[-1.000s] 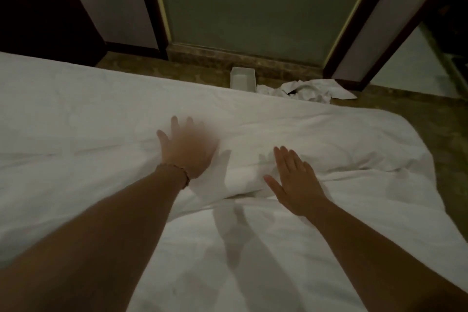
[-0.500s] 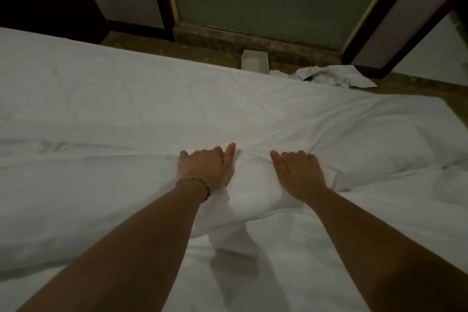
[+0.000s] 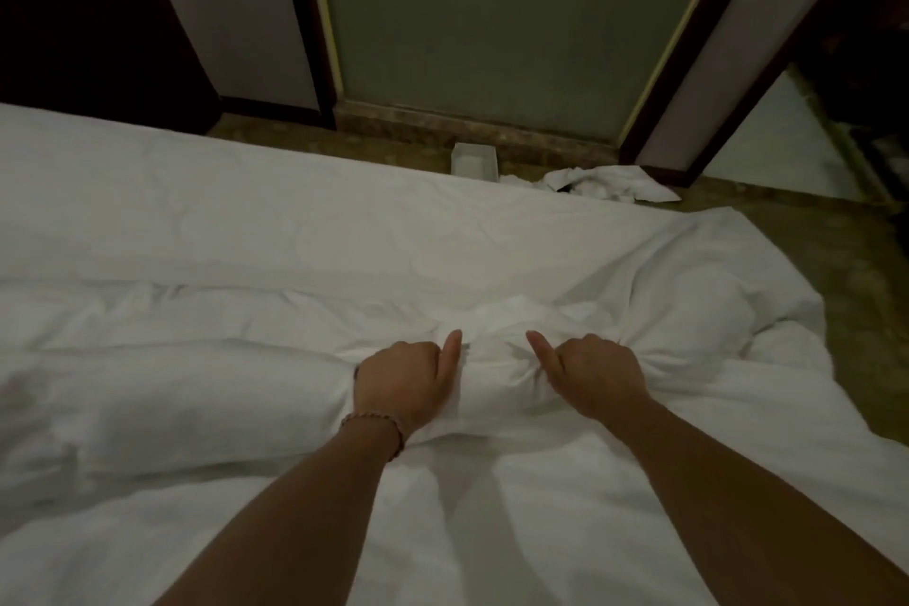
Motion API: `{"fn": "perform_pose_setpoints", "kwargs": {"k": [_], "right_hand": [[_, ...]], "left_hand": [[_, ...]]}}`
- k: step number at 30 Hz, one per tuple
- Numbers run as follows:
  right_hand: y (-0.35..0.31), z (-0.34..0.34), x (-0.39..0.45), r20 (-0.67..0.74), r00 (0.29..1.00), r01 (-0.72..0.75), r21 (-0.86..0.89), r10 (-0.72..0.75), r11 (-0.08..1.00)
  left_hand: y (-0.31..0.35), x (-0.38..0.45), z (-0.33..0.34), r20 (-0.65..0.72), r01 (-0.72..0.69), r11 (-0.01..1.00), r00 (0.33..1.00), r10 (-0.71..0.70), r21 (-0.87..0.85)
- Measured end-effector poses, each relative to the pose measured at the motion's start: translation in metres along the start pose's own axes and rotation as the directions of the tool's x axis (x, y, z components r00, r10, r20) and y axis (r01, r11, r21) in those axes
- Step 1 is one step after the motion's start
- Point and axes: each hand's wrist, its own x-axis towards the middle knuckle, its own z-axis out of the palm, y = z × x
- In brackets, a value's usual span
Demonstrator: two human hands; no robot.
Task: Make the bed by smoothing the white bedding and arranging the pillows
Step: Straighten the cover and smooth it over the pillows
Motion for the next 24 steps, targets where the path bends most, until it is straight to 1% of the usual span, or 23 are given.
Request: {"fn": "perform_pose_setpoints", "kwargs": {"k": [4,9,12,14,15,17,18,19,20,22,23,24], "right_hand": [[0.000,-0.044,-0.055,-0.047,0.999,0.020,0.030,-0.019,0.999],[-0.014,-0.087,-0.132,-0.105,0.990,0.090,-0.014,-0.091,0.996],[-0.025,-0.095,-0.180,-0.151,0.981,0.121,0.001,-0.119,0.993],[-0.034,-0.088,-0.211,-0.188,0.976,0.110,0.018,-0.105,0.994],[-0.040,-0.083,-0.227,-0.191,0.977,0.102,0.037,-0.093,0.994],[-0.054,-0.060,-0.257,-0.133,0.989,0.081,0.070,-0.071,0.994],[-0.060,-0.042,-0.273,-0.126,0.990,0.069,0.083,-0.058,0.994],[-0.065,-0.022,-0.289,-0.129,0.990,0.069,0.093,-0.057,0.993],[-0.072,-0.001,-0.304,-0.102,0.992,0.082,0.103,-0.071,0.991],[-0.087,0.034,-0.335,0.026,0.995,0.093,0.101,-0.096,0.991],[-0.090,0.049,-0.347,0.099,0.992,0.069,0.120,-0.081,0.990],[-0.092,0.060,-0.354,0.140,0.989,0.030,0.143,-0.050,0.989]], "left_hand": [[0.009,-0.049,-0.036,-0.081,-0.018,0.999,0.997,0.015,-0.036],[0.009,-0.128,-0.075,-0.154,-0.026,0.998,0.988,0.017,-0.054],[0.006,-0.178,-0.087,-0.164,-0.048,0.999,0.985,0.046,-0.007],[0.000,-0.212,-0.084,-0.149,-0.044,0.999,0.988,0.046,0.017],[-0.005,-0.227,-0.078,-0.125,-0.032,0.999,0.991,0.037,0.041],[-0.017,-0.260,-0.064,-0.082,-0.036,0.998,0.996,0.040,0.048],[-0.025,-0.277,-0.052,0.000,-0.056,0.997,0.998,0.056,0.052],[-0.033,-0.291,-0.042,0.052,-0.075,0.995,0.996,0.071,0.068],[-0.043,-0.306,-0.024,0.039,-0.106,0.988,0.994,0.102,0.110],[-0.060,-0.337,0.017,0.117,-0.192,0.958,0.979,0.169,0.214],[-0.061,-0.346,0.025,0.262,-0.234,0.941,0.950,0.169,0.243],[-0.059,-0.351,0.029,0.355,-0.287,0.925,0.916,0.189,0.248]]}}
